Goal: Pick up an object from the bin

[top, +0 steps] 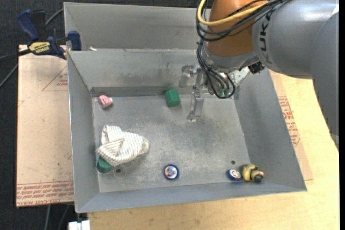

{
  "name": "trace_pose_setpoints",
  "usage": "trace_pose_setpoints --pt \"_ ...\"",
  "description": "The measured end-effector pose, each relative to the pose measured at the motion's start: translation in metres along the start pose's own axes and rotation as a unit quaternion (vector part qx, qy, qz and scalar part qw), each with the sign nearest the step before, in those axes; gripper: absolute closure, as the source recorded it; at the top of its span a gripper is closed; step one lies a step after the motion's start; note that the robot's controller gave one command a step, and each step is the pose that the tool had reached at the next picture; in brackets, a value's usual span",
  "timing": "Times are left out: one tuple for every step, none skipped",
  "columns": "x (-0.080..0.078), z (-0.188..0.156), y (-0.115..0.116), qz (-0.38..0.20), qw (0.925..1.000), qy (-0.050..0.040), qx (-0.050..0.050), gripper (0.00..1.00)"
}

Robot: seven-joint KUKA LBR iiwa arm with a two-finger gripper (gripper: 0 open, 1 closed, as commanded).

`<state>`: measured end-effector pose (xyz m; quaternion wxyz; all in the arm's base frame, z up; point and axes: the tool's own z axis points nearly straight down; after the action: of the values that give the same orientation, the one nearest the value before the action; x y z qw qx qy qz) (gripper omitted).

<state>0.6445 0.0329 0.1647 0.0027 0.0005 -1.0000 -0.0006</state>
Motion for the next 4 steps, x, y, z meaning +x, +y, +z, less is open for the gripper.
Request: trace_pose_setpoints --pt "-0.002 -0.005 0.000 0.000 1.0000 -0.0038 0.000 0.00" --pt "-0.001 -0.004 0.001 0.002 1.0000 -0.0051 0.000 0.00" --pt "0.006 0.008 0.033 -0.070 0.9975 -0.0050 0.000 1.00" --pt "-0.003 -0.022 0.011 -0.120 0.9928 -0.0065 0.000 1.00"
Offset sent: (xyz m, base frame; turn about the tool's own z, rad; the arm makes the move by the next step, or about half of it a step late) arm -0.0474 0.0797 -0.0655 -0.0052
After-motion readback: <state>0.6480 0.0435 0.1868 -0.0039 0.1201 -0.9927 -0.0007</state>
